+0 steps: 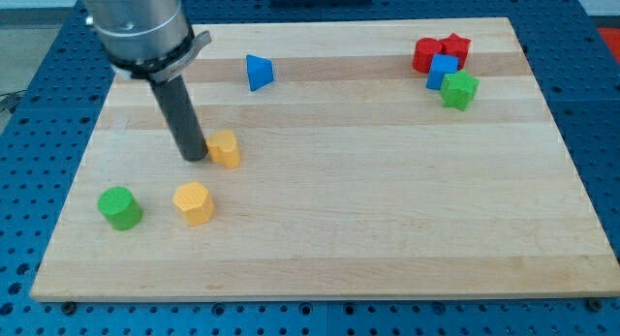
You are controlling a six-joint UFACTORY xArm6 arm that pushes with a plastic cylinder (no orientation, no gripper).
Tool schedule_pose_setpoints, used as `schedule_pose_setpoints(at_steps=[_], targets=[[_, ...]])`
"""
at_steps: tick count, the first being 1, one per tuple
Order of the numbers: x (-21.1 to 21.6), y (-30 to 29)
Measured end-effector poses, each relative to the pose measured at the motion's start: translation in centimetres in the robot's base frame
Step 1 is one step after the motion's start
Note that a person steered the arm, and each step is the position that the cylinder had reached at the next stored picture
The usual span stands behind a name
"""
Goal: Move the heart to the right of triangle
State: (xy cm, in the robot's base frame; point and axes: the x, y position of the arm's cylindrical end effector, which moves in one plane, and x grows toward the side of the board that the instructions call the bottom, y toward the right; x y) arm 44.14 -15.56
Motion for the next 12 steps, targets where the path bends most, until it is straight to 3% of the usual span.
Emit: schedule_pose_setpoints(at_steps=[3,4,5,7,9,11,12], targets=[[-1.8,2.9],[4.3,2.2],[6.7,4.3],[-1.7,7.7],[-2.3,7.7],[3.6,7.4],[2.6,3.5]])
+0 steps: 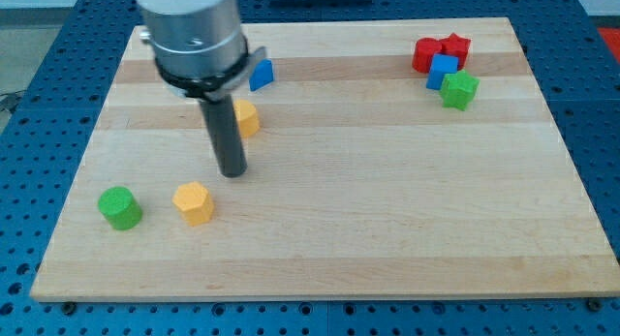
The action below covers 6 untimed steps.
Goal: Move the heart to the right of triangle
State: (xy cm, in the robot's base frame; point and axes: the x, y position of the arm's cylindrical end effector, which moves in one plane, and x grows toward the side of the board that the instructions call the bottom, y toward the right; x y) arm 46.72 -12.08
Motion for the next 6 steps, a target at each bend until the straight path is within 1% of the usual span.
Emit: schedule_pose_setpoints(at_steps=[1,2,4,6], targets=[[-2.2,-1.6],[-5.6,-1.6],[-5.7,3.2],[-5.7,6.3]])
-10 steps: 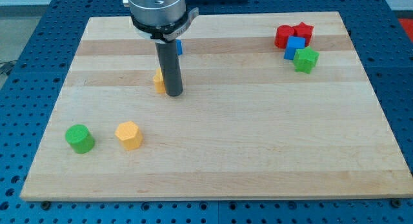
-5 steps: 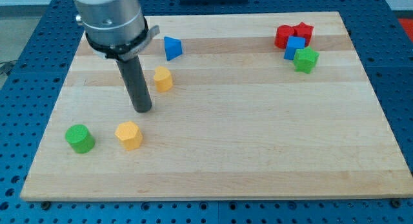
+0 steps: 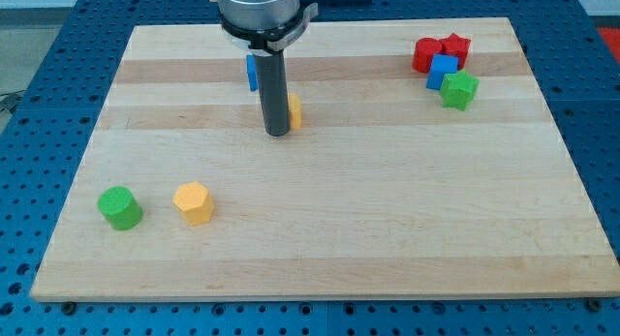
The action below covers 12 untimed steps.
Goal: Move the heart to the right of triangle
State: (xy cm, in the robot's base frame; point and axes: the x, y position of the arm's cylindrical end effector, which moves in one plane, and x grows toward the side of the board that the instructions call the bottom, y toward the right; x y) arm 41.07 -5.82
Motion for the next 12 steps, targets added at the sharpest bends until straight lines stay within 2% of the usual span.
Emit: schedule_pose_setpoints(at_steps=[2,4,5,6,7,8,11,12], targets=[[-4.6,0.1],[-4.4,0.1],[-1.5,0.1],[-1.7,1.9],[-1.9,1.9],[-4.8,1.9],[-6.3,1.9],[-3.4,1.8]])
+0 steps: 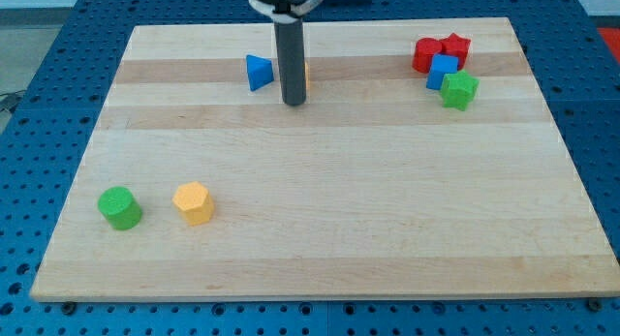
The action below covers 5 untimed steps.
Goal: Move the heart to the right of triangle
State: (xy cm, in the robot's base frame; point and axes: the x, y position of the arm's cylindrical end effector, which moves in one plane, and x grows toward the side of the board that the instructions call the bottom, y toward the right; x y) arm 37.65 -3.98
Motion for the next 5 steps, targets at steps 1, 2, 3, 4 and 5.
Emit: schedule_pose_setpoints(at_steps=[1,2,3,4,5], targets=[[6.6,-4.0],[7.1,-5.8],[7.1,-13.1],[7.1,-14.9],[8.2,-16.8]])
